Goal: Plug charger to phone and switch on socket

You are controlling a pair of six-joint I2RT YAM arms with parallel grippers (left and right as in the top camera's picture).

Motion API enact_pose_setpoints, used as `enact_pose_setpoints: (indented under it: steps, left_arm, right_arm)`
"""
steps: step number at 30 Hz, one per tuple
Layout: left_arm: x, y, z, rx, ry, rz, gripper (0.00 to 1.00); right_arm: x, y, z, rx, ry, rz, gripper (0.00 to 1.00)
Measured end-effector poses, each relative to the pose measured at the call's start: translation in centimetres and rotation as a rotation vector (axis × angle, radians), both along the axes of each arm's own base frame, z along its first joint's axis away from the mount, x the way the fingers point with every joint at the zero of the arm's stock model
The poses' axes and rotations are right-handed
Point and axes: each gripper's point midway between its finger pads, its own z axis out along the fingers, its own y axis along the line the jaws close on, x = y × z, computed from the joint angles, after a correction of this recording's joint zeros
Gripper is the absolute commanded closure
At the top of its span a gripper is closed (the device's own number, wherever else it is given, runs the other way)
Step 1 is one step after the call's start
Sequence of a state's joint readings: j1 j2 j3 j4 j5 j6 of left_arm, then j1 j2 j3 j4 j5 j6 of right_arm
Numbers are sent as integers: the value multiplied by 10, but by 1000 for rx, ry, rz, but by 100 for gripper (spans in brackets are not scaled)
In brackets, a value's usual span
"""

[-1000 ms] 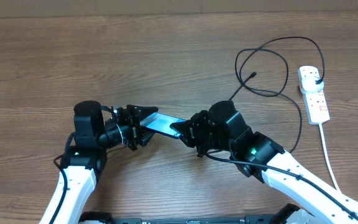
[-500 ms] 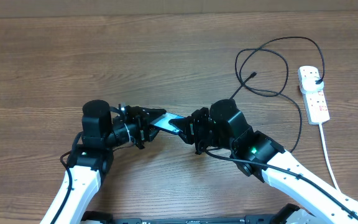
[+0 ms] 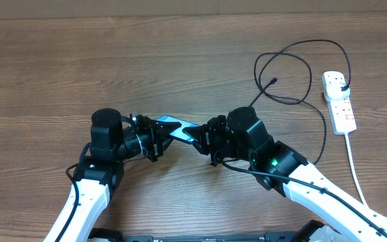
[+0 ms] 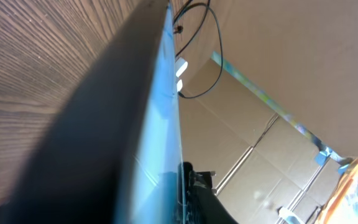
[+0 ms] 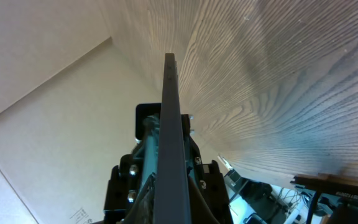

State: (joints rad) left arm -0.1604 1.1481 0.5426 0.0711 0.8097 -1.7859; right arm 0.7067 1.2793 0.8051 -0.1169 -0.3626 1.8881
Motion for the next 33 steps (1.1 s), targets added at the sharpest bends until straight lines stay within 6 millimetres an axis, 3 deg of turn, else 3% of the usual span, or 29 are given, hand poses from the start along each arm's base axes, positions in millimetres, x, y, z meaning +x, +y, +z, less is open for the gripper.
enact_pose_setpoints:
  steps: [3, 8, 10, 16, 18, 19, 20, 22, 28, 33]
  left_arm:
    - [1, 1, -1, 9, -1, 11, 84]
    - [2, 3, -5, 17, 19, 27, 96]
    - [2, 3, -5, 10, 36, 37, 96]
    - [3, 4, -9, 30, 39, 51, 96]
    - [9, 10, -13, 58, 31, 89, 96]
    - [11, 13, -15, 78, 24, 107, 96]
    - [13, 16, -17, 92, 22, 120, 96]
    - [12, 21, -24, 123, 37, 138, 96]
    - [2, 37, -52, 220, 110, 149, 96]
    - [9, 43, -55, 218, 89, 141, 96]
  right_arm:
    - [0, 0, -1, -2, 2, 0, 96]
    - [0, 0, -1, -1, 5, -2, 96]
    - [0, 0, -2, 0, 14, -8, 92]
    - [-1, 0, -2, -1, 13, 0, 61]
    - [-2, 0, -4, -19, -4, 15, 42]
    - [-2, -1, -6, -36, -24, 21, 22]
    - [-1, -3, -8, -62, -45, 27, 15]
    - [3, -14, -20, -165, -101, 22, 0]
    - [6, -76, -72, -603, -175, 8, 0]
    - [4, -125, -90, -879, -178, -30, 0]
